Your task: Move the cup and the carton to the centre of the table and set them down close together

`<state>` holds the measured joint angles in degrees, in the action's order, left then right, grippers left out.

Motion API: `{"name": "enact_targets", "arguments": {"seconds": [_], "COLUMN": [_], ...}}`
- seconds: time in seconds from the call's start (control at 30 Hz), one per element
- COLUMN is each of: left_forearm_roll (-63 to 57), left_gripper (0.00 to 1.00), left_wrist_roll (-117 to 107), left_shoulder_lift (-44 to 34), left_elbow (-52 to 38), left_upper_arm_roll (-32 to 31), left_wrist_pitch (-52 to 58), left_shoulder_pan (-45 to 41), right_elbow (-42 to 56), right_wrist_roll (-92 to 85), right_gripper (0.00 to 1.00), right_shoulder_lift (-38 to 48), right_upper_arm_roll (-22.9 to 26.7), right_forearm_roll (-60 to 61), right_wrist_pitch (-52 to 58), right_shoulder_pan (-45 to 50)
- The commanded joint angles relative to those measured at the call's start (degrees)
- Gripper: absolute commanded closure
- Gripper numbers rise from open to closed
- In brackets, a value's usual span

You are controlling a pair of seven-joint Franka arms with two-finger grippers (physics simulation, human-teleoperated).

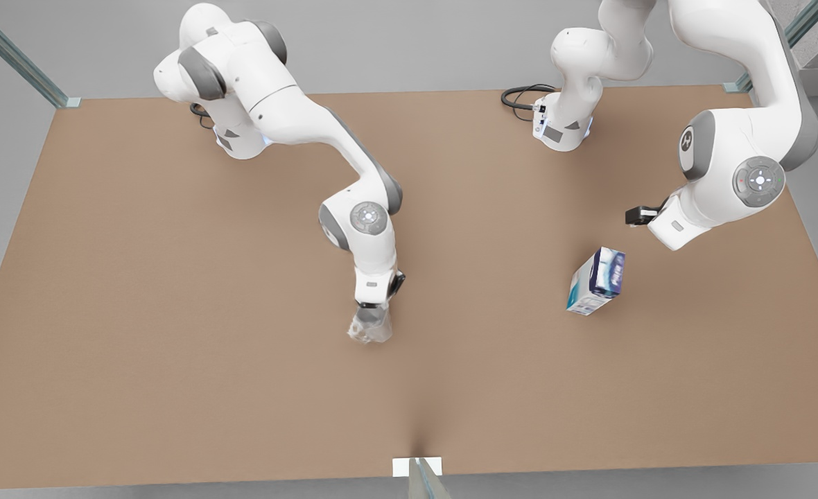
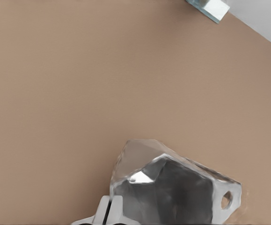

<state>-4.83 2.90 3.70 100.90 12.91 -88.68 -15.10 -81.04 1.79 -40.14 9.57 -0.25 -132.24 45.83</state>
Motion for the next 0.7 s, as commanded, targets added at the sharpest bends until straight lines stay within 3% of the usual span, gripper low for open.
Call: {"name": "enact_targets", "arguments": {"seconds": [0.0, 0.17, 0.2, 0.23, 0.67], "left_forearm_roll": [0.0, 0.0, 0.0, 0.0, 0.0], "left_gripper": [0.00, 0.00, 0.00, 0.00, 0.00], "left_wrist_roll": [0.0, 0.0, 0.0, 0.0, 0.0], "left_shoulder_lift": [0.0, 0.1, 0.1, 0.0, 0.0], "left_elbow": [0.0, 0.4, 0.5, 0.9, 0.9], "left_upper_arm_roll": [0.0, 0.0, 0.0, 0.0, 0.0], "left_wrist_pitch": [0.0, 0.0, 0.0, 0.0, -0.4], "left_shoulder_pan": [0.1, 0.2, 0.2, 0.2, 0.2], "right_elbow": [0.1, 0.0, 0.0, -0.3, -1.1], "right_wrist_roll": [0.1, -0.1, -0.1, 0.1, -0.3], "right_gripper": [0.79, 0.77, 0.68, 0.02, 0.00], "right_shoulder_lift": [-0.2, -1.1, -1.5, -2.1, -1.5], "right_upper_arm_roll": [0.0, 0.0, 0.0, 0.0, 0.6], "right_forearm_roll": [-0.2, -0.2, -0.2, -0.1, 0.2], "right_wrist_pitch": [-0.3, -1.2, -1.5, -4.2, -2.8], "right_shoulder_pan": [0.0, -0.4, -0.4, -0.4, -1.4]}}
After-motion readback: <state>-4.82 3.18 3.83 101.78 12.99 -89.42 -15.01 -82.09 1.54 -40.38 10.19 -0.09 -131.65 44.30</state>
